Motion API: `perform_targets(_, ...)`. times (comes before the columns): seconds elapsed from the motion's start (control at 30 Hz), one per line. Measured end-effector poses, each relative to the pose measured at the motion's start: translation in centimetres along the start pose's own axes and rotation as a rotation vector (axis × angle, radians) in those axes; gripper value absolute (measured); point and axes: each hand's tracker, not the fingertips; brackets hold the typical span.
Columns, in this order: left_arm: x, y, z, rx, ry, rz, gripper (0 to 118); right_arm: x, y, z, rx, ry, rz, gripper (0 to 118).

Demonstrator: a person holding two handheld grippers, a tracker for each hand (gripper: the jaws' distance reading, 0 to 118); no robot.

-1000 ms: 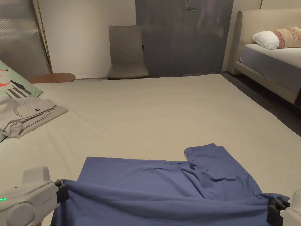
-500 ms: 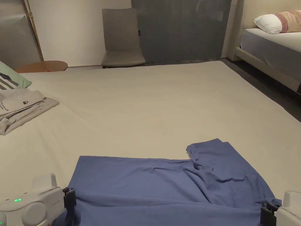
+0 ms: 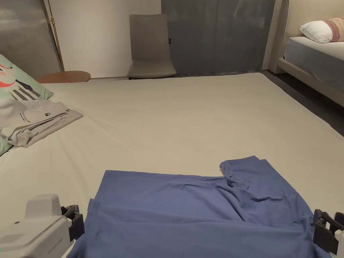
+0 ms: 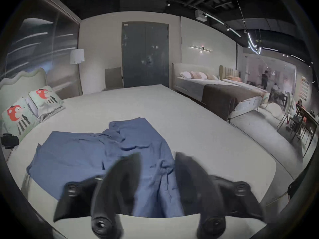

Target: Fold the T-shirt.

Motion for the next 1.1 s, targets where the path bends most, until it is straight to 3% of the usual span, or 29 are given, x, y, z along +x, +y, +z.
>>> perform_targets(0.03,-0.1,-0.5,0.6,0.003,0.001,0.000,0,-0.1,-0.1,0.5,0.007,-0.002,0.004,2)
perform_targets(0.3,-2.4,-2.2,1.3,-0.106,-0.037,-0.002,1,-0.1,-0.8,2.0,0.008,0.019,0.020,1)
perform_targets(0.33,-2.9,-2.1,0.8,-0.143,-0.066,0.019,8,-0.1,-0.9,2.1,0.005,0.022,0.018,1)
perform_targets(0.37,-3.3,-2.1,0.1,-0.161,-0.085,0.052,33,-0.1,-1.1,2.1,0.002,0.023,0.017,1)
perform_targets(0.4,-3.7,-2.1,-0.5,-0.184,-0.083,0.067,33,-0.1,-1.2,2.2,-0.001,0.025,0.016,1)
perform_targets(0.43,-3.7,-1.9,-1.4,-0.223,-0.070,0.079,44,-0.2,-1.3,2.2,-0.005,0.028,0.013,1)
perform_targets(0.47,-4.0,-1.9,-2.5,-0.270,-0.068,0.080,67,0.0,-1.6,2.2,-0.009,0.030,0.013,1)
perform_targets(0.5,-4.2,-2.2,-3.4,-0.301,-0.074,0.079,99,0.0,-1.8,2.3,-0.013,0.032,0.013,1)
perform_targets(0.53,-4.1,-2.4,-4.0,-0.313,-0.077,0.081,109,0.0,-1.9,2.3,-0.016,0.031,0.013,1)
perform_targets(0.67,-3.8,-3.4,-7.2,-0.419,-0.040,0.054,99,0.3,-2.6,2.0,-0.042,0.027,0.009,1)
perform_targets(0.77,-3.3,-4.5,-8.8,-0.487,-0.036,0.063,70,0.4,-3.1,1.8,-0.064,0.023,0.007,1)
perform_targets(0.8,-2.9,-4.6,-8.7,-0.462,0.019,0.031,70,0.5,-3.2,1.7,-0.068,0.023,0.007,1)
perform_targets(0.83,-2.5,-4.6,-8.3,-0.437,-0.013,0.019,68,0.6,-3.4,1.6,-0.075,0.020,0.009,1)
perform_targets(0.87,-2.2,-4.4,-8.1,-0.441,0.001,0.007,62,0.8,-3.5,1.3,-0.082,0.018,0.011,1)
perform_targets(0.9,-1.9,-4.2,-7.8,-0.427,0.002,-0.011,41,0.9,-3.7,1.1,-0.091,0.011,0.012,2)
perform_targets(0.93,-1.7,-4.1,-7.4,-0.406,-0.011,-0.036,18,1.0,-3.8,0.8,-0.108,-0.005,0.009,13)
perform_targets(0.97,-1.7,-3.9,-6.7,-0.401,-0.020,-0.039,10,1.3,-3.9,0.4,-0.152,-0.028,-0.008,46)
perform_targets(1.0,-1.5,-3.7,-6.4,-0.397,-0.022,-0.033,9,1.5,-3.9,0.0,-0.186,-0.032,-0.020,96)
perform_targets(1.03,-1.3,-3.7,-6.1,-0.387,-0.010,-0.038,9,2.0,-4.3,-0.6,-0.241,-0.025,-0.045,117)
perform_targets(1.1,-1.2,-3.6,-5.3,-0.360,-0.008,-0.049,9,2.7,-5.2,-0.7,-0.274,-0.001,-0.085,117)
